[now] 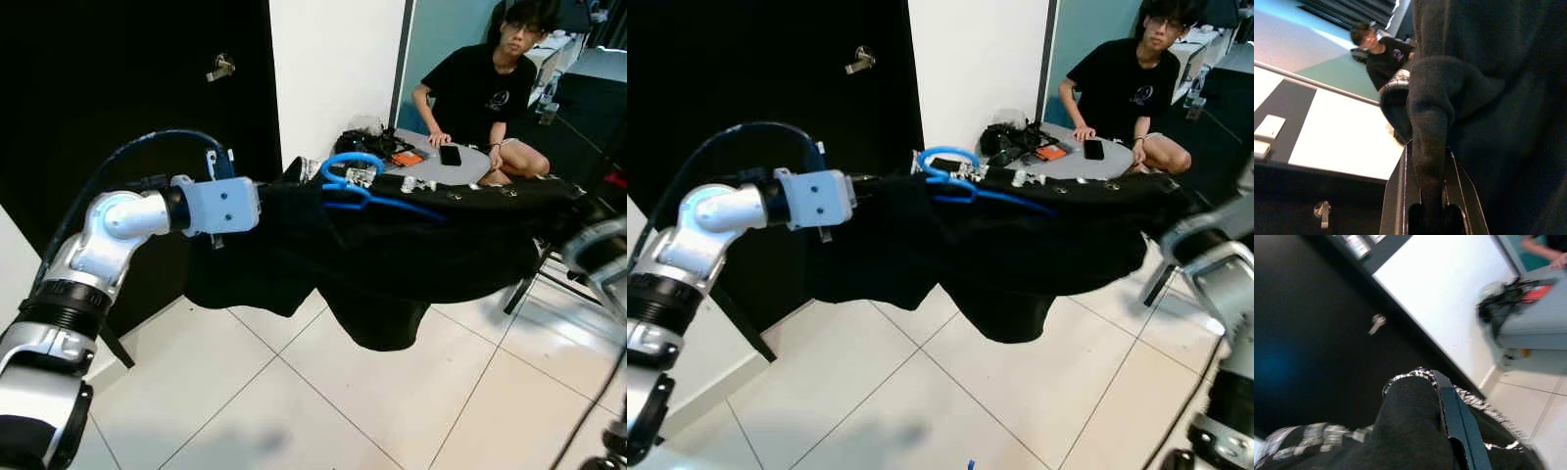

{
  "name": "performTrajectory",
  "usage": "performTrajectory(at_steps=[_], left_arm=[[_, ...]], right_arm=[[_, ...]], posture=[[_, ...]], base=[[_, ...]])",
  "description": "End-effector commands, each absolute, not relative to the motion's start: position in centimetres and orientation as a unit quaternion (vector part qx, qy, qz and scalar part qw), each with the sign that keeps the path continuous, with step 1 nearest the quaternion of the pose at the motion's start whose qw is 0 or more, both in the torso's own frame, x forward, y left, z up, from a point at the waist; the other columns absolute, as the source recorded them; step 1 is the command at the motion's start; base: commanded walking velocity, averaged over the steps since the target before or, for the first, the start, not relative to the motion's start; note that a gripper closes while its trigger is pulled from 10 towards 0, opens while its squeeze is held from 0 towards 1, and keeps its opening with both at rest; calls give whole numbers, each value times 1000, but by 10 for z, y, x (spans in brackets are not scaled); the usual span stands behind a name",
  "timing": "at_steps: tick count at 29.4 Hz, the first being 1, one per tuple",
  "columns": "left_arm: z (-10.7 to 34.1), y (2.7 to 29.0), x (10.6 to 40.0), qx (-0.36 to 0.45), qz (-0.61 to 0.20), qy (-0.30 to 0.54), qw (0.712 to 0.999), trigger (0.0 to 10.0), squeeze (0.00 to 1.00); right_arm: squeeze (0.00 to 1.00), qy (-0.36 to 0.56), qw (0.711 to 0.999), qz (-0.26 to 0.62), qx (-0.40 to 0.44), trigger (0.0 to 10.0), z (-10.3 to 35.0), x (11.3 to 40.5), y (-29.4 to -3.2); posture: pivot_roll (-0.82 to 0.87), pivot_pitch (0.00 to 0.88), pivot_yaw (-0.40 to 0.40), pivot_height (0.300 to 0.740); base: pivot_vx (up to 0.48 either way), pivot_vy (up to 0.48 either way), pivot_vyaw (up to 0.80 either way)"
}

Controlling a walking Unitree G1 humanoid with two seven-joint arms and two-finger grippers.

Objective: Hang hanger

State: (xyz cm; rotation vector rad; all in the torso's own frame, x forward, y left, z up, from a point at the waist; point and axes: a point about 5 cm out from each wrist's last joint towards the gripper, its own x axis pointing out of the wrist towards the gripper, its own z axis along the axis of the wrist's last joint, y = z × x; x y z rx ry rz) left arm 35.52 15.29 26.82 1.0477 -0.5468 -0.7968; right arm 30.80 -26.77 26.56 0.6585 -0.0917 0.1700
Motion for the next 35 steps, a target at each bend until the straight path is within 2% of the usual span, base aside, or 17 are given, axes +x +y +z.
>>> performTrajectory(at_steps=[1,4,7,13,18,22,26,27,29,30,32,33,34,35], left_arm=[[264,146,360,481,-353,-243,764,10000,0],[261,143,361,482,-353,-241,765,10000,0],[250,137,363,478,-345,-236,773,10000,0],[227,134,359,469,-360,-211,778,10000,0],[224,133,358,467,-364,-207,779,10000,0],[204,128,358,444,-364,-177,799,10000,0],[195,129,359,435,-360,-159,810,10000,0],[193,134,361,438,-349,-147,815,10000,0],[192,139,363,443,-338,-138,819,10000,0],[193,147,365,445,-323,-128,825,10000,0],[193,147,365,445,-323,-128,825,10000,0],[195,155,367,445,-309,-121,832,10000,0],[195,155,367,445,-309,-121,832,10000,0],[197,160,368,441,-297,-118,838,10000,0]], right_arm=[[0,-22,945,120,302,0,272,320,-239],[0,-16,946,132,295,0,274,324,-231],[0,3,949,172,265,0,280,332,-206],[0,13,947,197,253,0,287,335,-191],[0,15,947,201,252,0,287,335,-188],[0,15,934,266,240,0,298,323,-162],[0,8,936,284,208,235,305,317,-159],[0,12,943,273,191,1216,303,316,-167],[0,18,951,255,175,1333,300,316,-177],[0,26,958,231,166,2196,297,316,-189],[0,26,958,231,166,2196,297,316,-189],[0,39,963,214,156,5059,292,314,-199],[0,39,963,214,156,5059,292,314,-199],[145,65,963,224,138,10000,281,310,-197]], posture=[[-30,0,35,740],[-30,0,35,740],[-25,0,24,740],[-17,0,13,740],[-17,0,13,740],[-25,0,18,740],[-26,0,20,740],[-26,0,17,740],[-25,0,16,740],[-26,0,17,740],[-26,0,17,740],[-28,0,18,740],[-28,0,18,740],[-27,0,17,740]], base=[[0,0,0],[0,0,0],[0,0,0],[0,0,0],[0,0,0],[0,0,0],[0,0,0],[0,0,0],[0,0,0],[0,0,0],[0,0,0],[0,0,0],[0,0,0],[0,0,0]])
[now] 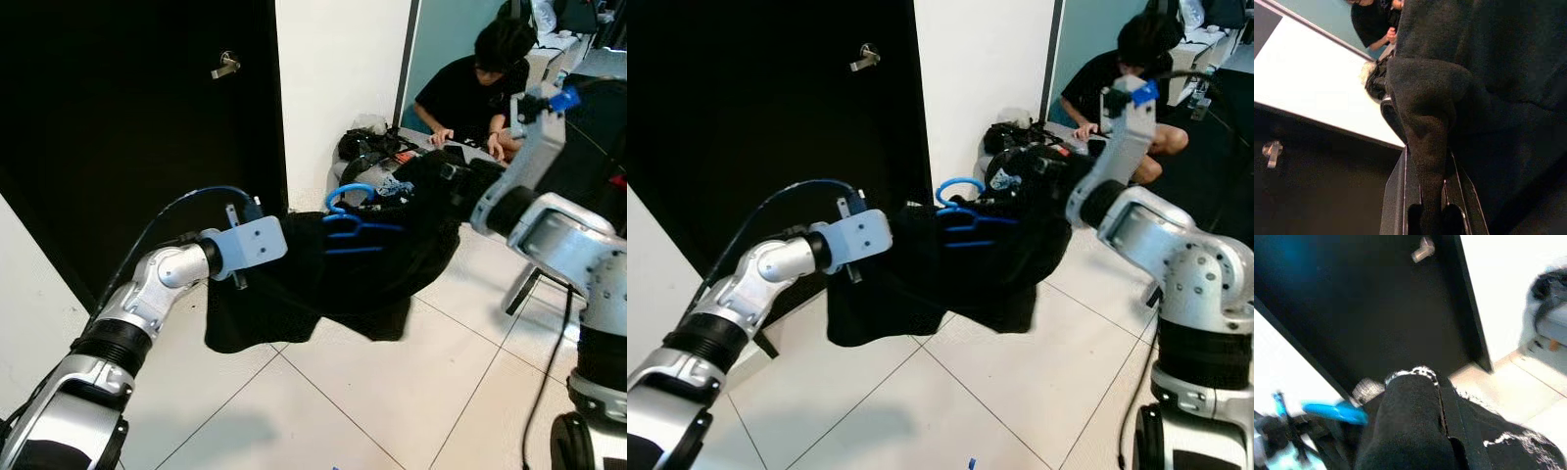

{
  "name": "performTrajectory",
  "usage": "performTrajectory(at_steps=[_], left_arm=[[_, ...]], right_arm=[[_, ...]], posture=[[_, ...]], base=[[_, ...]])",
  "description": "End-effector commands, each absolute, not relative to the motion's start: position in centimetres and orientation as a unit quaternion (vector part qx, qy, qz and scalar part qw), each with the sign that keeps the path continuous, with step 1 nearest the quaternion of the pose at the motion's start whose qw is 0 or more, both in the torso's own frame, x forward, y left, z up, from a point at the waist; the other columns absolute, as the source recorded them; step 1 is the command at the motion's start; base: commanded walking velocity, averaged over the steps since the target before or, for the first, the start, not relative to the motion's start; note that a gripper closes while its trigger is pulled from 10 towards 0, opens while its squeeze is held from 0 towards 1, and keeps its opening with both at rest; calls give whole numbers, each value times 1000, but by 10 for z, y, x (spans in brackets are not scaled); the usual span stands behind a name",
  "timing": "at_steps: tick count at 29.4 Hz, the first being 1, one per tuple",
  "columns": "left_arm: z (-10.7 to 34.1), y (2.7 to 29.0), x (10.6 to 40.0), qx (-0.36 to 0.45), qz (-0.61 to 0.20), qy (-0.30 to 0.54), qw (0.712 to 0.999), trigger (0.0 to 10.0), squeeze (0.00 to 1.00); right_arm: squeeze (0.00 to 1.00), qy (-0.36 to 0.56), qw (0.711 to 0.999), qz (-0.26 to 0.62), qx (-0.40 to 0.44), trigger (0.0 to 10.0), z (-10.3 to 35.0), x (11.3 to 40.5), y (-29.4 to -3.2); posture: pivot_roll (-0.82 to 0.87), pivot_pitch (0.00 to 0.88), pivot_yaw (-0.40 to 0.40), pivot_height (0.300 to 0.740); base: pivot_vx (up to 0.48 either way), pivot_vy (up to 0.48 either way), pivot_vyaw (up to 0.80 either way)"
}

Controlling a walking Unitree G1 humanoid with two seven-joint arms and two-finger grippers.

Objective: Hang hanger

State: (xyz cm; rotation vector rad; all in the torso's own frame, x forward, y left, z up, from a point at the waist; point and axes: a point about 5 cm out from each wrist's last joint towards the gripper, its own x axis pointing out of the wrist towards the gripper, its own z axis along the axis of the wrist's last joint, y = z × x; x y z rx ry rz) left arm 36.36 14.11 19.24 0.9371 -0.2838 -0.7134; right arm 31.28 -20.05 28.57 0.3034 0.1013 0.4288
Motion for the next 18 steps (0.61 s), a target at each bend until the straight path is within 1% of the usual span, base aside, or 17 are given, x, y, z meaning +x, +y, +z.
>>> performTrajectory(at_steps=[1,3,4,5,6,8,9,10,12,14,17,18], left_arm=[[197,160,368,441,-297,-118,838,10000,0],[199,163,369,438,-291,-117,842,10000,0],[200,164,370,432,-286,-118,847,10000,0],[201,162,370,421,-284,-121,853,10000,0],[201,162,370,421,-284,-121,853,10000,0],[202,157,369,401,-284,-125,862,10000,0],[202,157,369,401,-284,-125,862,10000,0],[201,153,369,391,-285,-127,866,10000,0],[201,153,369,391,-285,-127,866,10000,0],[199,147,369,369,-283,-127,876,10000,0],[198,144,369,353,-279,-126,884,10000,0],[197,141,369,327,-273,-123,896,10000,0]], right_arm=[[145,65,963,224,138,10000,281,310,-197],[145,83,960,235,127,10000,274,307,-194],[941,97,957,249,117,10000,268,303,-189],[1000,103,952,263,113,10000,263,301,-182],[1000,103,952,263,113,10000,263,301,-182],[1000,106,946,285,112,10000,260,298,-171],[1000,106,946,285,112,10000,260,298,-171],[1000,105,942,300,110,10000,259,297,-166],[1000,105,942,300,110,10000,259,297,-166],[1000,99,928,344,102,10000,258,290,-153],[1000,98,920,367,96,10000,256,285,-146],[1000,104,915,380,87,10000,252,281,-142]], posture=[[-27,0,17,740],[-26,0,17,740],[-25,0,17,740],[-24,0,17,740],[-24,0,17,740],[-24,0,17,740],[-24,0,17,740],[-26,0,18,740],[-26,0,18,740],[-28,0,15,740],[-29,0,15,740],[-31,0,16,740]], base=[[0,0,0],[0,0,0],[0,0,0],[0,0,0],[0,0,0],[0,0,0],[0,0,0],[0,0,0],[0,0,0],[0,0,0],[0,0,0],[0,0,0]])
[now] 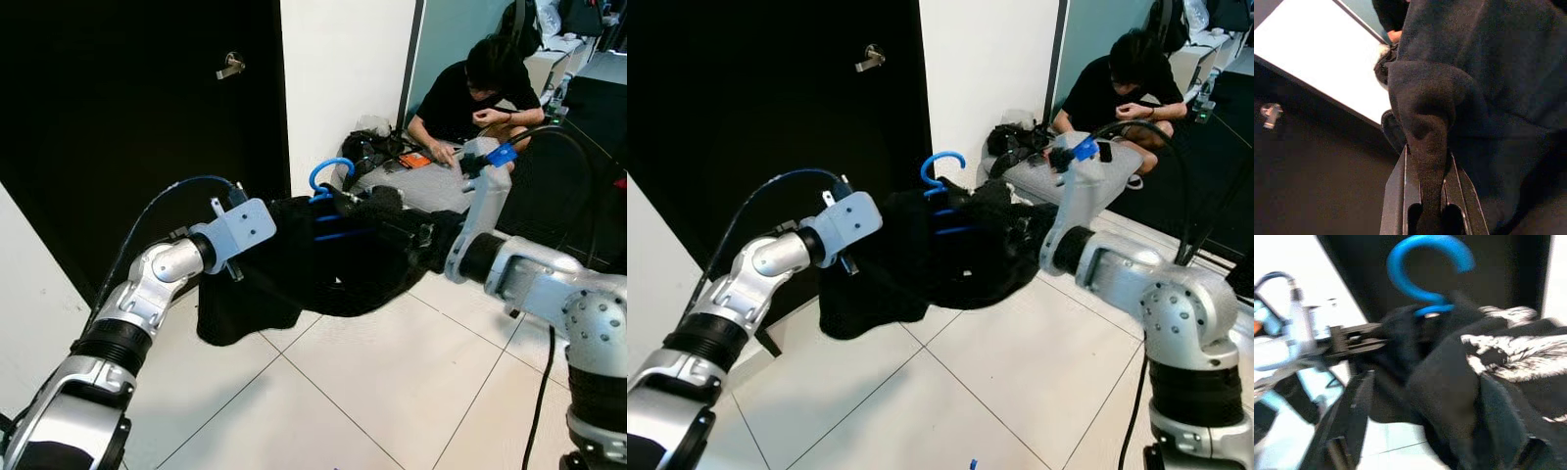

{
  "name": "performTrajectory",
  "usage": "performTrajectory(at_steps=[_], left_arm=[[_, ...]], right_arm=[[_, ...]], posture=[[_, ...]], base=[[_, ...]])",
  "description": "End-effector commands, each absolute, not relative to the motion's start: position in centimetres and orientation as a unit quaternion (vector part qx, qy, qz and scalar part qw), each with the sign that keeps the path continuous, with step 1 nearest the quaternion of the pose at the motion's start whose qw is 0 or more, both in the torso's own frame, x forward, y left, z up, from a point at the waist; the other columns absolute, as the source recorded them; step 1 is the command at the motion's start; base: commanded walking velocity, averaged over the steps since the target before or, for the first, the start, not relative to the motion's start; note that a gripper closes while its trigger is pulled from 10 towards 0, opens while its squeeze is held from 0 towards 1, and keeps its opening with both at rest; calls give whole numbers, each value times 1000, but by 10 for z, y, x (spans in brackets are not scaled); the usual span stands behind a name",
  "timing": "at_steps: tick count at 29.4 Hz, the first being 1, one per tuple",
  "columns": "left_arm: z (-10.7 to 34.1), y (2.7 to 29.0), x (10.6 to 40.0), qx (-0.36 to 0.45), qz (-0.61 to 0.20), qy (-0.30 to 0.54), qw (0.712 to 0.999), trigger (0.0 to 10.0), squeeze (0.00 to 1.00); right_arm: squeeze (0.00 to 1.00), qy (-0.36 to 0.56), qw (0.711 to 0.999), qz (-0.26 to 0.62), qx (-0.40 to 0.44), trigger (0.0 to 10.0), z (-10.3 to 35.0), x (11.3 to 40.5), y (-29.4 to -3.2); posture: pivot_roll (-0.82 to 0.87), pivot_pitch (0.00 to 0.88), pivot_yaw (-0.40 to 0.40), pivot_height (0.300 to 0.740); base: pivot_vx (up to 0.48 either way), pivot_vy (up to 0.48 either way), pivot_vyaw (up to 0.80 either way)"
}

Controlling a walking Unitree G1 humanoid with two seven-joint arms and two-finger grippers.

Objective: Hang hanger

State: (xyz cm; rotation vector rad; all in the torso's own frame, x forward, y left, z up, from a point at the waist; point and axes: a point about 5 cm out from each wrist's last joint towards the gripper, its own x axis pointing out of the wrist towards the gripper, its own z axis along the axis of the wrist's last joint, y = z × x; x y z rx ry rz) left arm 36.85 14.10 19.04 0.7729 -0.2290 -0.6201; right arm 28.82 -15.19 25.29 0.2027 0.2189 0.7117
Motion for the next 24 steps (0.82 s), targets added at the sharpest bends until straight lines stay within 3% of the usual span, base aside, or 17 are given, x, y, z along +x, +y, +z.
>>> performTrajectory(at_steps=[1,4,6,10,11,12,13,14,15,16,19,21,24], left_arm=[[197,141,369,327,-273,-123,896,10000,0],[195,139,370,288,-268,-115,912,10000,0],[190,142,374,205,-246,-83,944,10000,0],[187,148,376,162,-231,-65,957,10000,0],[182,155,377,112,-215,-42,969,10000,0],[182,155,377,112,-215,-42,969,10000,0],[175,160,375,70,-210,-23,975,10000,0],[168,162,372,37,-212,-12,976,10000,0],[168,162,372,37,-212,-12,976,10000,0],[157,161,365,-2,-229,0,974,10000,0],[139,155,343,-52,-264,7,963,10000,0],[139,155,343,-52,-264,7,963,10000,0],[113,149,303,-77,-285,31,955,10000,0]], right_arm=[[1000,104,915,380,87,10000,252,281,-142],[1000,123,915,379,64,10000,242,278,-141],[1000,172,909,378,4,10000,219,268,-144],[1000,186,907,377,-11,10000,212,263,-147],[1000,173,921,348,-5,10000,209,265,-157],[1000,173,921,348,-5,10000,209,265,-157],[1000,160,944,288,17,10000,205,273,-175],[914,155,961,227,33,10000,198,279,-194],[914,155,961,227,33,10000,198,279,-194],[0,157,971,170,58,10000,185,280,-213],[0,160,976,97,112,10000,162,274,-234],[0,160,976,97,112,10000,162,274,-234],[0,172,971,51,161,10000,128,249,-235]], posture=[[-31,0,16,740],[-34,0,18,740],[-33,0,19,740],[-32,0,20,740],[-36,0,24,740],[-36,0,24,740],[-41,0,27,740],[-43,0,30,740],[-43,0,30,740],[-52,0,35,740],[-56,0,35,740],[-56,0,35,740],[-48,0,18,740]], base=[[0,0,0],[0,0,0],[0,0,0],[0,0,0],[0,0,0],[0,0,0],[0,0,0],[0,0,0],[0,0,0],[0,0,0],[0,0,-221],[0,0,-663],[0,0,-744]])
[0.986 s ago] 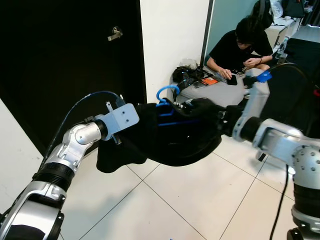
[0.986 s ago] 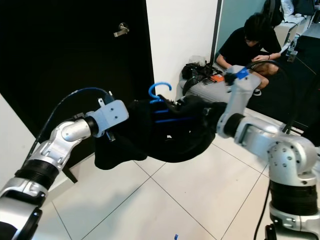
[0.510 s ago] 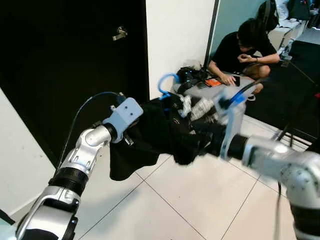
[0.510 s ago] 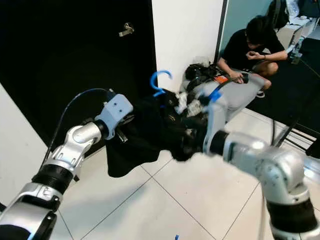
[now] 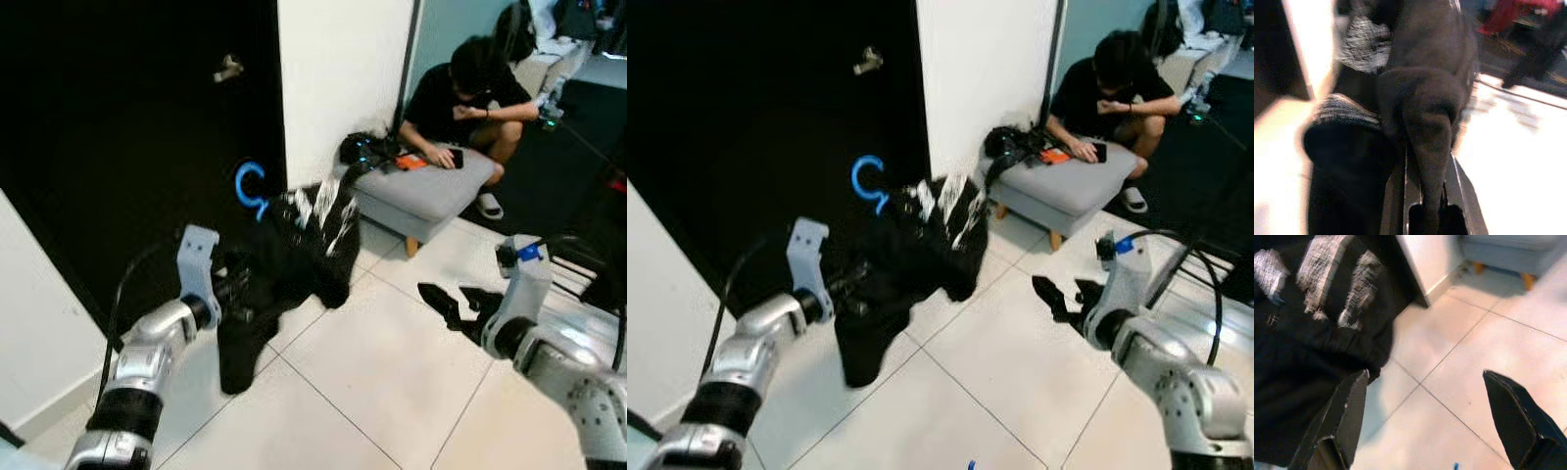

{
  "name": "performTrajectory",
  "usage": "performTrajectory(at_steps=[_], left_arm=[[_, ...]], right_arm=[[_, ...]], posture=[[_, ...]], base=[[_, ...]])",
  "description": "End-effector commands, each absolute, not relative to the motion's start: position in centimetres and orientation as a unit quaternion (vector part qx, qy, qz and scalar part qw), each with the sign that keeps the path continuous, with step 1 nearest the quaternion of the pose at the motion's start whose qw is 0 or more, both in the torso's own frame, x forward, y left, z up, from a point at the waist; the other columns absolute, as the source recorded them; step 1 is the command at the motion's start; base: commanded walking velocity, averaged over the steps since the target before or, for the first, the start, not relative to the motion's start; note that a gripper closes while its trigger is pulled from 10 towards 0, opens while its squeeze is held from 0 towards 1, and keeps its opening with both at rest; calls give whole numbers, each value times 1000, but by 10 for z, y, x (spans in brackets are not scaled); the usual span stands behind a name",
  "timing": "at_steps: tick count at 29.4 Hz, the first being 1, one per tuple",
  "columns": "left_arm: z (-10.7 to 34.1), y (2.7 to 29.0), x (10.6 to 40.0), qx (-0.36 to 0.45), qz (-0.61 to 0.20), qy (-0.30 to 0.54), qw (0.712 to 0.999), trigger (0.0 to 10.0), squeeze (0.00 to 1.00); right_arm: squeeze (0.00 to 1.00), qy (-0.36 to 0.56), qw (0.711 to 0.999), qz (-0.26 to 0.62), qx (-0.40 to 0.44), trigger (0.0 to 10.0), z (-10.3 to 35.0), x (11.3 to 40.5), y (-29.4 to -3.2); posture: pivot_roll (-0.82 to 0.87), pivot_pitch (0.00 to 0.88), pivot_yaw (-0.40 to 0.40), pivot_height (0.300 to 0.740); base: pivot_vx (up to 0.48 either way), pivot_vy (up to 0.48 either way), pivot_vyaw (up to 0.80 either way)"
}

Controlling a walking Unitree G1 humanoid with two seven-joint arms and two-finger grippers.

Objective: Hang hanger

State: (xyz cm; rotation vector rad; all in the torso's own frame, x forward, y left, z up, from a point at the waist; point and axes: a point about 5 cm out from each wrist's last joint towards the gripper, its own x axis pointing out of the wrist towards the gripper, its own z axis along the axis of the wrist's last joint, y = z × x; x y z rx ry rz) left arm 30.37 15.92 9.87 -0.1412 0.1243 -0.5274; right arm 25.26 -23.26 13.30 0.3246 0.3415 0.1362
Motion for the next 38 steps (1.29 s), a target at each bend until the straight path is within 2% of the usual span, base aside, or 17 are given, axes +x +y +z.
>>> performTrajectory(at_steps=[1,2,3,4,5,6,10,15,19,22,31,38], left_arm=[[113,149,303,-77,-285,31,955,10000,0],[101,148,284,-68,-266,53,960,10000,0],[101,148,284,-68,-266,53,960,10000,0],[94,147,269,-58,-250,65,964,10000,0],[94,147,269,-58,-250,65,964,10000,0],[92,146,257,-52,-246,71,965,10000,0],[91,145,246,-75,-245,62,965,10000,0],[96,151,251,-144,-233,53,960,10000,0],[100,151,249,-150,-237,56,958,10000,0],[102,150,247,-144,-239,57,959,10000,0],[112,137,241,-82,-275,36,957,10000,0],[121,127,247,-56,-302,19,951,10000,0]], right_arm=[[0,172,971,51,161,10000,128,249,-235],[0,185,965,43,179,10000,111,232,-228],[0,185,965,43,179,10000,111,232,-228],[0,200,961,40,184,10000,99,217,-220],[0,200,961,40,184,10000,99,217,-220],[0,210,958,51,189,10000,92,206,-210],[0,192,959,53,202,10000,95,200,-206],[0,163,961,38,222,10000,100,200,-214],[0,147,962,29,227,10000,99,199,-216],[0,139,964,25,226,10000,100,199,-216],[0,127,969,13,211,10000,102,202,-220],[0,126,968,11,217,10000,102,202,-220]], posture=[[-48,0,18,740],[-40,0,6,740],[-40,0,6,740],[-41,0,2,740],[-41,0,2,740],[-42,0,-4,740],[-50,2,-12,740],[-69,16,1,740],[-74,13,6,740],[-74,12,7,740],[-93,4,16,740],[-102,2,33,740]], base=[[0,0,-756],[0,0,-769],[0,0,-769],[0,0,-769],[0,0,-769],[0,0,-769],[0,0,-775],[0,0,-781],[0,0,-781],[0,0,-781],[417,0,0],[480,0,-769]])
